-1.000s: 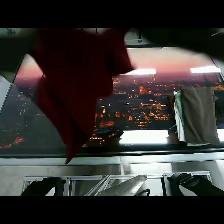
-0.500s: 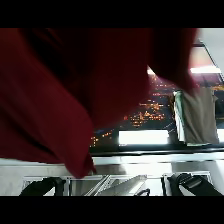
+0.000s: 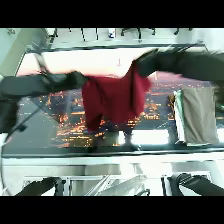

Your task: Fold the shirts.

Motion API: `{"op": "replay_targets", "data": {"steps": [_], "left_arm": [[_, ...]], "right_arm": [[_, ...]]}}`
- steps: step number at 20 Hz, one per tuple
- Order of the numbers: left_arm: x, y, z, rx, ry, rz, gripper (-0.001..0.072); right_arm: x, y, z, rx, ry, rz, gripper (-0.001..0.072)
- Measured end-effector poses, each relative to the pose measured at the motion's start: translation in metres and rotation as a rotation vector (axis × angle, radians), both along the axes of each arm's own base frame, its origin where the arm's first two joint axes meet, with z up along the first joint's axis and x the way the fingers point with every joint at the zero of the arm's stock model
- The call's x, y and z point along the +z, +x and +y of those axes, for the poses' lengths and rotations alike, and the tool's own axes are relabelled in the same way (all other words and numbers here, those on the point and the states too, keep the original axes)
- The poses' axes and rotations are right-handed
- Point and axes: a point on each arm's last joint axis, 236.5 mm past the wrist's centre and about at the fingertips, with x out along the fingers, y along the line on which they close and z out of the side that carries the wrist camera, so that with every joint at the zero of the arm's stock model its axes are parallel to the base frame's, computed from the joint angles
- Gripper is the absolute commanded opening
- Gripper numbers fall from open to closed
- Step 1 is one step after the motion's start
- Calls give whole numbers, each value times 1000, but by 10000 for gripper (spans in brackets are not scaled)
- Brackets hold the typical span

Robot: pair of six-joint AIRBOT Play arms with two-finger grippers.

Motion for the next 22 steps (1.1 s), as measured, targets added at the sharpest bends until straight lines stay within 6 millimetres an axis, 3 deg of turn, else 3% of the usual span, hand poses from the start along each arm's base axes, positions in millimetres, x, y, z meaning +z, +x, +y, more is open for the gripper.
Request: {"op": "replay_targets", "data": {"steps": [2,4,6,8,10,13,16,18,20,22], "left_arm": [[-58,12,2,3,43,102,15],[-98,21,7,8,72,179,15],[-108,31,11,1,80,211,15],[-84,43,12,-18,70,182,15],[-22,51,6,-60,49,80,16],[108,30,-10,-149,19,-171,15],[242,-43,-30,-232,-55,-479,15],[312,-106,-33,-255,-141,-659,15],[361,-165,-22,-257,-229,-811,15],[389,-206,-3,-233,-284,-917,16]], "right_arm": [[-74,15,5,-13,-41,145,14],[-125,22,7,-25,-64,244,13],[-146,28,6,-47,-52,291,13],[-130,39,0,-77,3,273,14],[-77,47,-5,-85,87,183,14],[57,29,-10,-41,205,-86,14],[208,-46,-19,39,280,-445,14],[294,-118,-36,68,315,-694,14],[350,-183,-57,64,335,-886,14],[378,-228,-74,48,334,-1009,14]]}}
